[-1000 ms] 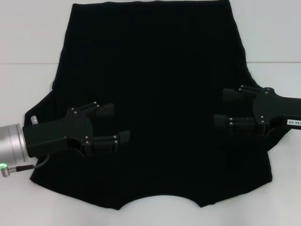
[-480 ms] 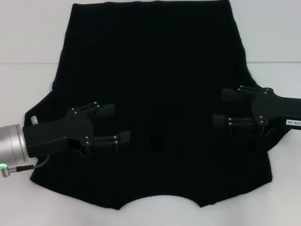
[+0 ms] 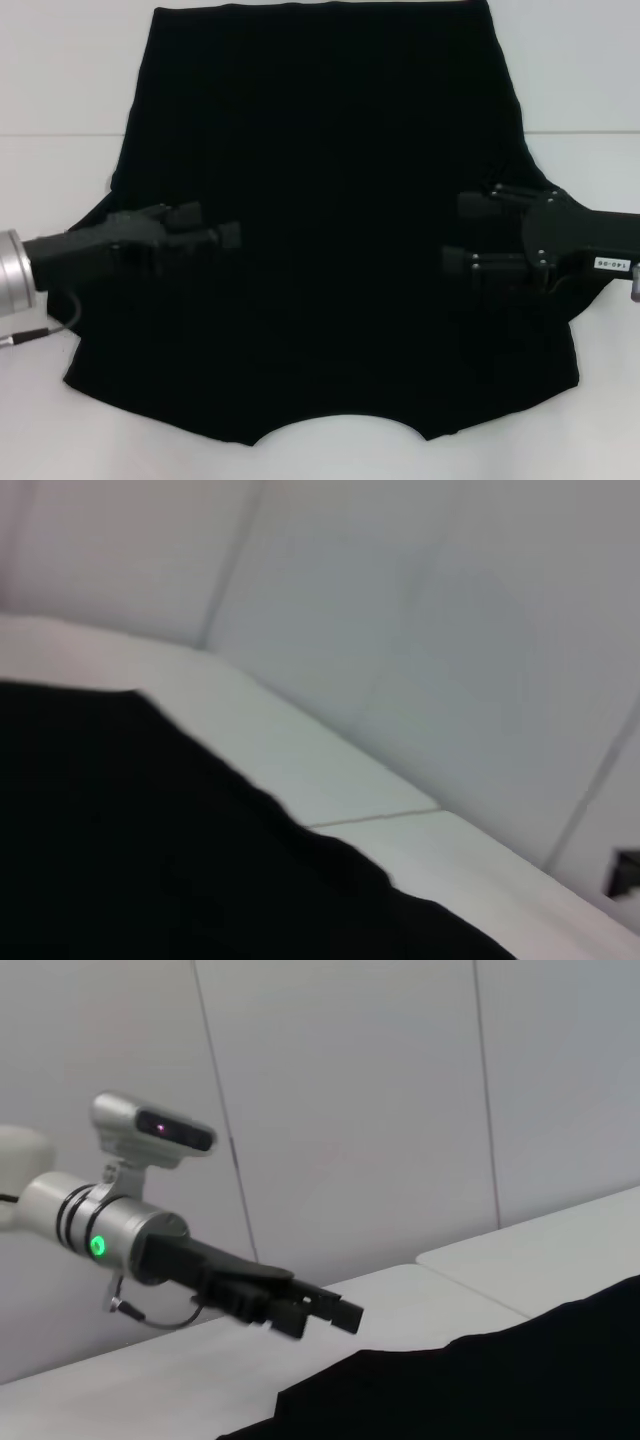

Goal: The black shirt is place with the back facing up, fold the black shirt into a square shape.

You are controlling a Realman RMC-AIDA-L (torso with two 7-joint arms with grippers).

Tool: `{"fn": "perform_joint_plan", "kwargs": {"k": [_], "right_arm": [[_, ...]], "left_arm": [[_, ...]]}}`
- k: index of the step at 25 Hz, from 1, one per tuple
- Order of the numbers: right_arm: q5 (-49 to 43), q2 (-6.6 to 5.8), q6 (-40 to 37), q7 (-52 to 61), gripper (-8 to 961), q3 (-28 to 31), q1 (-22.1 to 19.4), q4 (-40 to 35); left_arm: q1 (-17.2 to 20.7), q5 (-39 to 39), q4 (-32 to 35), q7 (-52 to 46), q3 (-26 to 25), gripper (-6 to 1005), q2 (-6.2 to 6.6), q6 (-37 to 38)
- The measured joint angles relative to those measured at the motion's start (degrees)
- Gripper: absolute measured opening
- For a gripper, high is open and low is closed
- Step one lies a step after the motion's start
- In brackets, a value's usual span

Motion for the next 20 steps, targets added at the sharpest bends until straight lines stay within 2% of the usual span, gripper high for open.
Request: {"fn": "perform_joint_plan", "kwargs": {"k": [4, 11, 20], "right_arm": [[-0.15, 0.33, 0.01, 0.03, 902, -0.32, 0.10, 0.11], [-0.20, 0.86, 0.01, 0.06, 901, -0.35, 0.30, 0.21], [-0.23, 1.05, 0.22, 0.08, 902, -0.35, 1.11, 0.20]], "left_arm": [[0.82, 1.91, 3.99, -7.50, -0.09, 905, 0.00, -0.96], [1.14, 14.01, 10.76, -24.08, -0.26, 904, 0.61, -8.71], [-0.62, 23.71, 12.02, -31.32, -0.13, 896, 1.38, -12.74]]}}
